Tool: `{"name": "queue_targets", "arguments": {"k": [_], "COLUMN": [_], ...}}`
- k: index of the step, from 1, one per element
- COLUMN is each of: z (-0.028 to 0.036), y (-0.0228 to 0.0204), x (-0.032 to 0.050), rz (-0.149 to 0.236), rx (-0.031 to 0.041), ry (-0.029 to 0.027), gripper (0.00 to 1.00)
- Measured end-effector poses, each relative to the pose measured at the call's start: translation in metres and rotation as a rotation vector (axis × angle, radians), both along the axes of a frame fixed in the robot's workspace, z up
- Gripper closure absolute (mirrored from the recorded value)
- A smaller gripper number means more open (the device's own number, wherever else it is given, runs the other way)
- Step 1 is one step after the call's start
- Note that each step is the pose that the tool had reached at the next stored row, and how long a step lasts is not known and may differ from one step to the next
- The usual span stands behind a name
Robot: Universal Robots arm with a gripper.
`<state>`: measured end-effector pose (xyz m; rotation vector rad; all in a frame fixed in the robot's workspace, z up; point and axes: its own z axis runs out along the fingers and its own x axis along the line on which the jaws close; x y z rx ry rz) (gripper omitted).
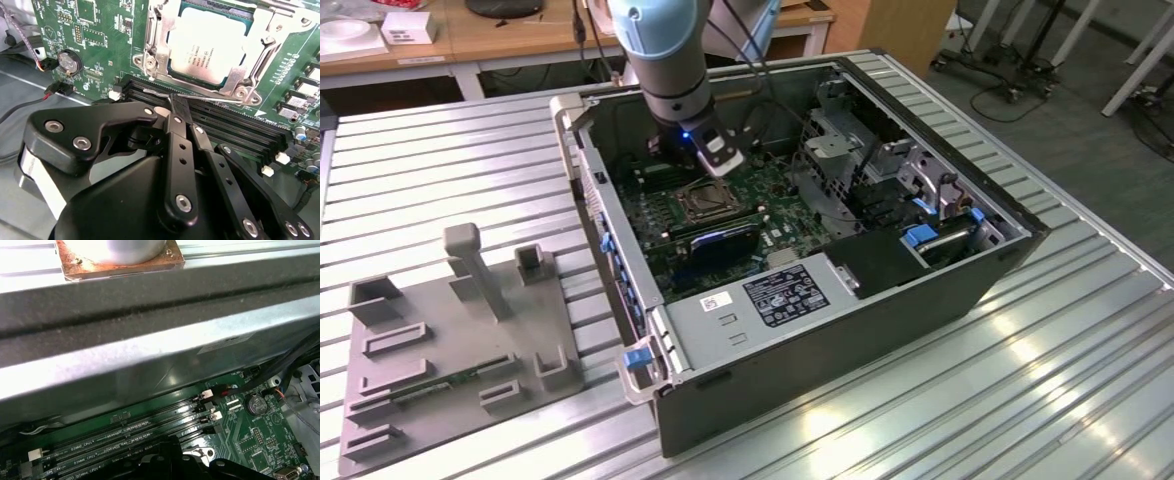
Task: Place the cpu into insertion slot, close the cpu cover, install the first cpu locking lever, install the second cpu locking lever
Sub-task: 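Install the first cpu locking lever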
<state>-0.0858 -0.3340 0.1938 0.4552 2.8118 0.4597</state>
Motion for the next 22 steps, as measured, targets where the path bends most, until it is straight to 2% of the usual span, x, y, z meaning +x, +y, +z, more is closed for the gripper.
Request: {"name": "queue_targets", "arguments": {"k": [14,22], "z": [-0.0071,-0.0079], "y": [0.0000,0.0000], "x": [0.0000,0.0000], "rz": [-0.025,-0.032], "rx": [-0.0030,-0.0035], "ry": [0.0001,-0.0001], "gripper": [0.89,0.89]}}
